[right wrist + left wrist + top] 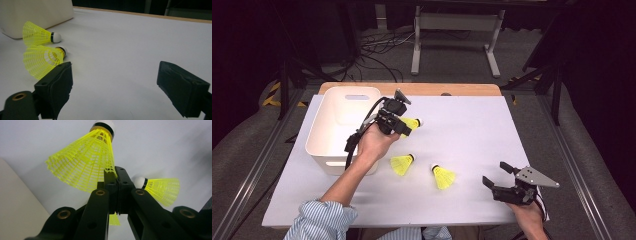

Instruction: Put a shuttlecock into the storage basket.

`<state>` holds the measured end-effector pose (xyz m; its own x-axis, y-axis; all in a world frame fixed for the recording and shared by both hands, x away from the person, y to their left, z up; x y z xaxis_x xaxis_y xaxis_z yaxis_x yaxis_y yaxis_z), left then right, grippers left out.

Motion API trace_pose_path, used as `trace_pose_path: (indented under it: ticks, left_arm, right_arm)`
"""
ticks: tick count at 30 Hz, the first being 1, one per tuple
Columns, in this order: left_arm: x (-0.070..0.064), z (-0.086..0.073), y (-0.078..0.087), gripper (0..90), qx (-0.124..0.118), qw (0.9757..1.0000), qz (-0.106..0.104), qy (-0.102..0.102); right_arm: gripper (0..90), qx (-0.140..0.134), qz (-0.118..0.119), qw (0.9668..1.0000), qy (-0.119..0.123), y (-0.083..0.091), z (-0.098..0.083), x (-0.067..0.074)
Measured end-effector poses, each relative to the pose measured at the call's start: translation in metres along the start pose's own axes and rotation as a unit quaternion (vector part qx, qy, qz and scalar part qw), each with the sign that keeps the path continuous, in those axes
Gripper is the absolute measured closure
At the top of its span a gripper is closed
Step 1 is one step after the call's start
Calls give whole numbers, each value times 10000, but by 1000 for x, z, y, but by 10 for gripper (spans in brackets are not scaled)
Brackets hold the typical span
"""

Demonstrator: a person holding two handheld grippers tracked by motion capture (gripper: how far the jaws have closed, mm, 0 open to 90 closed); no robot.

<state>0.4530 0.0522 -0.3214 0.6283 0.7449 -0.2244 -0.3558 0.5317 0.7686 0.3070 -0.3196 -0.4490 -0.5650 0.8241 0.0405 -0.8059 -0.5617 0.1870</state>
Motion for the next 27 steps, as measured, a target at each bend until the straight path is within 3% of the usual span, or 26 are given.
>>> trace_pose_path:
  ticks: [27]
  left_arm:
    - [8,-2,22,890,-115,9999,-10,2]
  right_arm:
    - [139,13,-7,10000,20,0,0,0]
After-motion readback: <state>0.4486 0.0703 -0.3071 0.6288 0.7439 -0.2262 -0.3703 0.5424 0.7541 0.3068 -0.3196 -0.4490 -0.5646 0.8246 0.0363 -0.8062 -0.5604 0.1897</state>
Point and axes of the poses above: each handheld gripper's, and its own axes: y roughly backward along the jaws, z roughly out of its top, x roughly to its left, the point moved 1 cm from there along -y, roughly forward along the jaws, and after that the axes turned 10 degrees about -x, right-handed, at the moved point
